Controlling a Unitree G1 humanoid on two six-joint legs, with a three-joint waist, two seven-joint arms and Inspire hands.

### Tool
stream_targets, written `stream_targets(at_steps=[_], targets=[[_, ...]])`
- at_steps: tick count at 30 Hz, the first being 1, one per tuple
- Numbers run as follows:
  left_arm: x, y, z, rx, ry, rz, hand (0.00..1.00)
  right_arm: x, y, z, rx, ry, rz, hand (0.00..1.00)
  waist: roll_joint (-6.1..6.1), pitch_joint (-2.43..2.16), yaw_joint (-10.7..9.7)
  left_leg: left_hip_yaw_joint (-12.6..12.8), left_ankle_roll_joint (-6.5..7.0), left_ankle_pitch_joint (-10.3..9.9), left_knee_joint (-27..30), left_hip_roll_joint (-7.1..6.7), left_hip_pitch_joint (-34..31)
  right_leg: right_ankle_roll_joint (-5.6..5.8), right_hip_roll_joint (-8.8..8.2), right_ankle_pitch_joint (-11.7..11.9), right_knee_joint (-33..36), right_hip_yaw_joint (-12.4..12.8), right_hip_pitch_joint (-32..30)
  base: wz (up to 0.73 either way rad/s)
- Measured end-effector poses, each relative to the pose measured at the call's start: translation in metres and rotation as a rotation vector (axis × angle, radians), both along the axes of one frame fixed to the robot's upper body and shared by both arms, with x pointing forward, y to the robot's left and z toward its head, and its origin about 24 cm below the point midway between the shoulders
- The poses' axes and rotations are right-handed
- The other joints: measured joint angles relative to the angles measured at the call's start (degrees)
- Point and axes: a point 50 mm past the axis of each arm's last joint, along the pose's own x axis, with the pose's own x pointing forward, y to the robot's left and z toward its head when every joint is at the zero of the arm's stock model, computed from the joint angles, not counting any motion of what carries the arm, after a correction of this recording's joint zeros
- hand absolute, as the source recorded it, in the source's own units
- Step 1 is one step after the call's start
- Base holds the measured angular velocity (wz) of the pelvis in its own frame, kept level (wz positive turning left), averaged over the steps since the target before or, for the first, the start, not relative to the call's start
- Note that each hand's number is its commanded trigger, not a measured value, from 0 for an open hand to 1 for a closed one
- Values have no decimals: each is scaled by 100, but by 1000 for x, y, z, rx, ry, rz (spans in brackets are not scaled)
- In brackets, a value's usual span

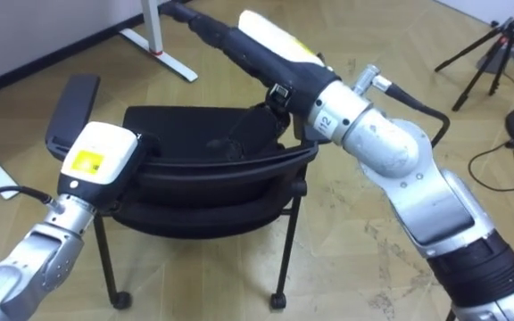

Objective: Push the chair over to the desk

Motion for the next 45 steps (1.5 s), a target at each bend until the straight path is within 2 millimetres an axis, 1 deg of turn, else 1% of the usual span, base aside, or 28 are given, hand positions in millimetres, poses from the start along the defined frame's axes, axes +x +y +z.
stream_targets(at_steps=[6, 14, 17, 22, 24, 26, 27, 32, 34, 37, 45], targets=[[0, 1, -1, 3, 7, 5, 100, 0, 0, -3, 0, 66, 22, 0, -31, -30, -12, 2, 0, 0, 1, 0, 19, 1, 0, -1, -2, -1, 21, 0], [-1, 1, -2, 4, 11, 10, 100, 0, 1, -6, 5, 107, 47, 0, -26, -35, -32, 1, 0, 0, 7, 2, 30, 1, 2, -1, -11, -6, 45, 0], [-1, 1, -2, 3, 11, 10, 100, -1, 1, -6, -2, 113, 55, 0, -10, -33, -35, -1, 0, 0, 8, 1, 30, 1, 1, -1, -11, -8, 46, 0], [-1, 1, -2, 2, 11, 11, 100, 0, 0, -10, -14, 123, 45, 0, 49, -17, -105, -24, 0, 0, 11, -3, 0, 7, -13, -5, -19, -42, 44, 4], [-1, 1, -2, -4, 12, 14, 100, 1, 0, -11, -35, 126, 44, 0, 79, -20, -131, -33, 0, 0, 12, -10, -25, 9, -23, -5, -25, -54, 34, 4], [-2, 1, -3, -8, 16, 15, 100, -2, -2, -18, -45, 145, 38, 0, 107, -34, -146, -39, 0, 0, 13, -11, -32, 11, -26, -3, -35, -72, 41, 5], [-3, 0, -4, -10, 18, 14, 100, -5, -4, -26, -50, 172, 29, 0, 123, -43, -147, -51, 0, 0, 14, -10, -28, 11, -24, -4, -53, -86, 66, 6], [-3, -2, -5, -19, 22, 9, 100, -19, -14, -60, -164, 238, -24, 0, 185, -41, -144, -66, 0, 0, 13, -9, -25, 17, -14, 0, -96, -92, 95, 1], [-4, -1, -6, -26, 25, 14, 100, -25, -13, -71, -224, 255, -27, 0, 198, -41, -159, -71, 0, 0, 12, -9, -27, 17, -14, 0, -102, -93, 94, 0], [-4, -1, -6, -26, 26, 15, 100, -28, -13, -79, -261, 269, -25, 0, 199, -40, -170, -70, 0, 0, 11, -12, -28, 19, -16, -1, -102, -92, 94, 0], [-4, -1, -6, -31, 26, 13, 100, -29, -10, -84, -282, 276, -12, 0, 206, -36, -169, -66, 0, 0, 12, -15, -31, 29, -15, -7, -105, -84, 91, 0]])
